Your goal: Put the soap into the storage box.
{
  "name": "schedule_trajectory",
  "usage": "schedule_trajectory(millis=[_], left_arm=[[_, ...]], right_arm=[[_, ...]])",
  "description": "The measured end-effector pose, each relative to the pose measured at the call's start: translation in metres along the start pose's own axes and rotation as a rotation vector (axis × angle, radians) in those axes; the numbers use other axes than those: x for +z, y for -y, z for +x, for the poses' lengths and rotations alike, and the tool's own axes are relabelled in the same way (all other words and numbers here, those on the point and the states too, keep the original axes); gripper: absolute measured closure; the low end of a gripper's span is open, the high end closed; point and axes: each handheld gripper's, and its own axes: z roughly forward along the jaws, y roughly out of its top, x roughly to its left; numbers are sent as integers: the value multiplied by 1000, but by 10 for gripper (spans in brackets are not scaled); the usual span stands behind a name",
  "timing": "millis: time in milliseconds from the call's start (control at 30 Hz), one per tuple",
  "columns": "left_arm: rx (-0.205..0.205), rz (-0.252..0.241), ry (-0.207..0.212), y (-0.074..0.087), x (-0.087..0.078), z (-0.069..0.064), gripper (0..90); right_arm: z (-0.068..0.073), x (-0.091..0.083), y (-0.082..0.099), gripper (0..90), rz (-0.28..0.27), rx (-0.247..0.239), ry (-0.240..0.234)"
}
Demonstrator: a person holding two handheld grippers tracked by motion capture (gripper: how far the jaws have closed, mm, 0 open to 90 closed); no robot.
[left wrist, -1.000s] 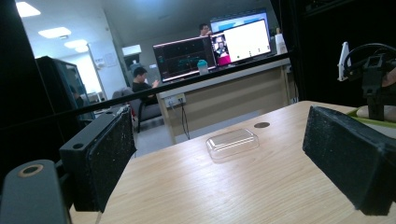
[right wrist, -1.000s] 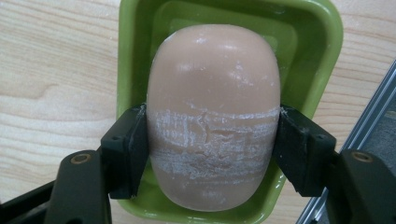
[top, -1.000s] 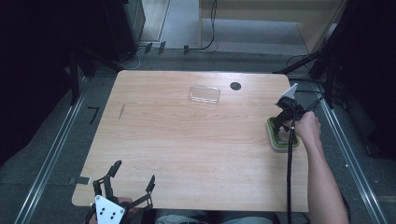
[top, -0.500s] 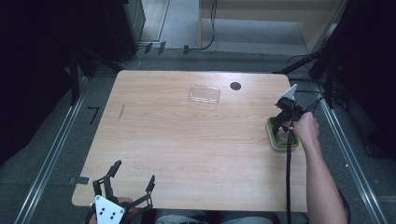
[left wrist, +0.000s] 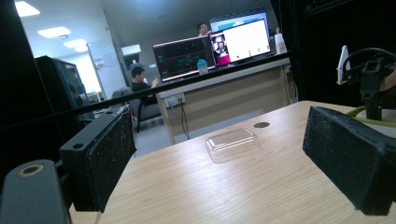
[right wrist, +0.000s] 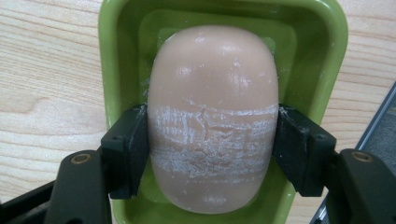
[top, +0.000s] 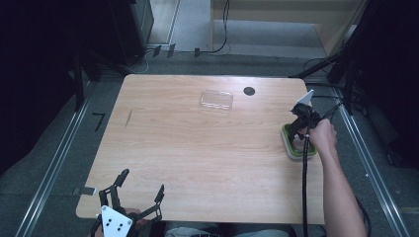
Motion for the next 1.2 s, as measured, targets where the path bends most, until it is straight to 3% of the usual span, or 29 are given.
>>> schedule_trajectory(millis=[400,800,1200], left_arm=[[3,3,3,0,1,-1,99],[2,-5,7,0,0,-1,99],[3,-3,9,0,1,-1,99]], right_arm=[[0,0,1,330,-3,11,9],[1,-15,10,201,-49,8,23],[14,-29,25,100,-59,-69,-2]])
